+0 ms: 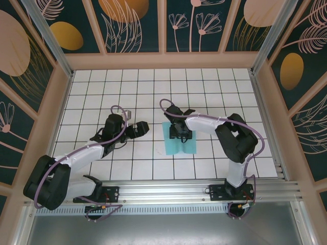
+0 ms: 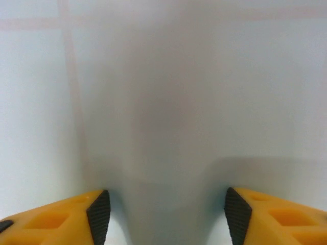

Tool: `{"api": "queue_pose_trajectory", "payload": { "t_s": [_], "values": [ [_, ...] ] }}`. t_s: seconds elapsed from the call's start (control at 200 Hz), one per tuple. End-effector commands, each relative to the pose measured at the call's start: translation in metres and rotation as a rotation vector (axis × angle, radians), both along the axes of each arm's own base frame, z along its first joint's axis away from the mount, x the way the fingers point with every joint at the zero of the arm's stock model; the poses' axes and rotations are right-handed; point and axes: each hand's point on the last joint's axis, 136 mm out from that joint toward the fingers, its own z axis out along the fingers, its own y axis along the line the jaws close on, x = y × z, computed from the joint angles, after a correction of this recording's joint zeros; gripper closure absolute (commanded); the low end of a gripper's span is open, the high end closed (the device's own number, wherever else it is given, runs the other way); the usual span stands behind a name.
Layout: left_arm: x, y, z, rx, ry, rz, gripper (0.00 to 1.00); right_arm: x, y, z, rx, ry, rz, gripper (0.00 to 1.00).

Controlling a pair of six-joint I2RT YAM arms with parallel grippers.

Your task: Fold a paper plane with a square sheet of paper (pick it up from the middle)

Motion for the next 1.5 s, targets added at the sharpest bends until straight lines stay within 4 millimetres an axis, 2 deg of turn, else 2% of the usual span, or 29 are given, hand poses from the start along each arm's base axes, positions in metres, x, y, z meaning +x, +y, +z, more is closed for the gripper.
{"api": "queue_pose_trajectory", "payload": {
  "t_s": [0.0,0.22,0.295,0.435,0.57,0.651,0.756,0.841,0.971,1.046,1.071,1.101,1.161,1.331,1.496],
  "values": [
    [0.006,-0.002,0.015,0.008,-0.043,-0.002,0.02,-0.005,0.003,0.006,0.018,0.013,-0.002,0.42],
    [0.008,-0.001,0.017,0.010,-0.047,0.010,0.02,0.004,0.021,0.049,0.146,-0.067,0.023,0.62],
    [0.010,0.000,0.021,0.010,-0.053,0.016,0.02,0.008,0.031,0.068,0.224,-0.104,0.030,0.63],
    [0.012,0.001,0.027,0.007,-0.063,0.030,0.02,0.011,0.058,0.106,0.486,-0.132,0.047,0.65],
    [0.013,0.000,0.032,-0.001,-0.070,0.032,0.01,0.017,0.068,0.128,0.735,-0.131,0.028,0.64],
    [0.013,-0.001,0.036,-0.016,-0.074,0.029,0.02,0.021,0.061,0.120,0.776,-0.123,-0.021,0.64],
    [0.013,-0.006,0.039,-0.041,-0.075,0.016,0.02,0.021,0.042,0.087,0.741,-0.078,-0.091,0.63],
    [0.013,-0.011,0.042,-0.070,-0.076,-0.001,0.01,0.017,0.028,0.067,0.714,-0.063,-0.124,0.62],
    [0.014,-0.018,0.043,-0.079,-0.071,-0.018,0.01,0.012,0.010,0.048,0.654,-0.059,-0.152,0.58],
    [0.015,-0.024,0.043,-0.080,-0.066,-0.032,0.01,0.007,0.002,0.038,0.601,-0.048,-0.156,0.53],
    [0.015,-0.027,0.044,-0.079,-0.066,-0.038,0.01,0.006,0.000,0.037,0.593,-0.048,-0.155,0.52],
    [0.016,-0.030,0.043,-0.077,-0.063,-0.045,0.02,0.011,-0.011,0.036,0.584,-0.059,-0.179,0.50],
    [0.017,-0.035,0.043,-0.076,-0.060,-0.056,0.02,0.011,-0.019,0.036,0.572,-0.063,-0.187,0.40],
    [0.018,-0.047,0.040,-0.066,-0.049,-0.077,0.02,0.012,-0.038,0.037,0.520,-0.082,-0.193,0.40],
    [0.016,-0.060,0.039,-0.053,-0.043,-0.097,0.02,0.009,-0.051,0.030,0.480,-0.067,-0.182,0.39]
  ]
}}
